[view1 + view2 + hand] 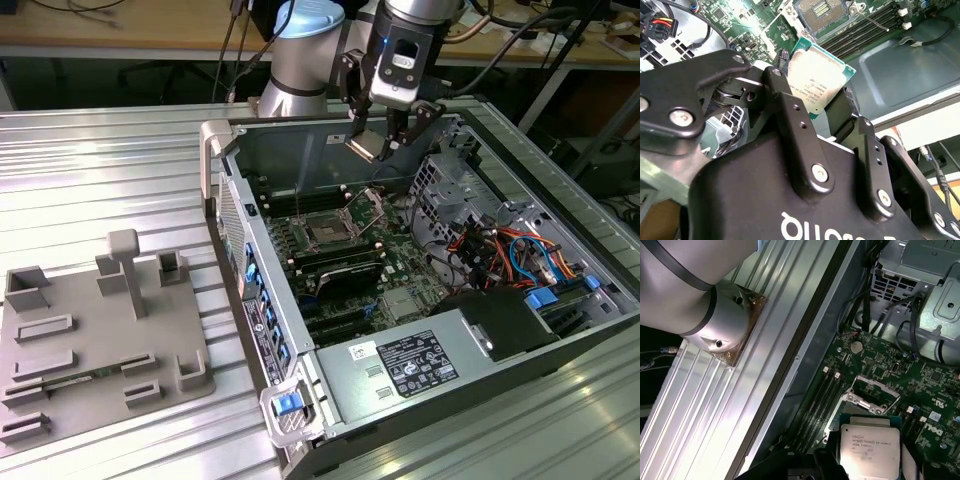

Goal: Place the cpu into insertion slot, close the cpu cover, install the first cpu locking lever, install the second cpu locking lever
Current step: 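Place the cpu into insertion slot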

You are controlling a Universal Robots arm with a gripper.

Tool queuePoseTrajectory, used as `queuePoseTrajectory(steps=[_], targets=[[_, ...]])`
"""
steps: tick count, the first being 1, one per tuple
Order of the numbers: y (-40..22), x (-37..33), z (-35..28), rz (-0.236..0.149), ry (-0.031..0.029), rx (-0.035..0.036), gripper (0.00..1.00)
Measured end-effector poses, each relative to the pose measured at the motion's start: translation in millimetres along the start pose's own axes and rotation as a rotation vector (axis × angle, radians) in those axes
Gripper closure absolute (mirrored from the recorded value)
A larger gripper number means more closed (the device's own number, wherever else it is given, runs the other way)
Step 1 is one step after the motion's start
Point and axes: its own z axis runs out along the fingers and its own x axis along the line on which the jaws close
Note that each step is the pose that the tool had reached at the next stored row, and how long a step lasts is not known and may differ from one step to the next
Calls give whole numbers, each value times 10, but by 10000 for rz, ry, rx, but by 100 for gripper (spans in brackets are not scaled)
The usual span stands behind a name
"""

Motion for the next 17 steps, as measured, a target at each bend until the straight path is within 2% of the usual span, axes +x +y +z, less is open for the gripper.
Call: queuePoseTrajectory(steps=[17], targets=[[-4, 2, 4, 1097, -99, -21, 45]])
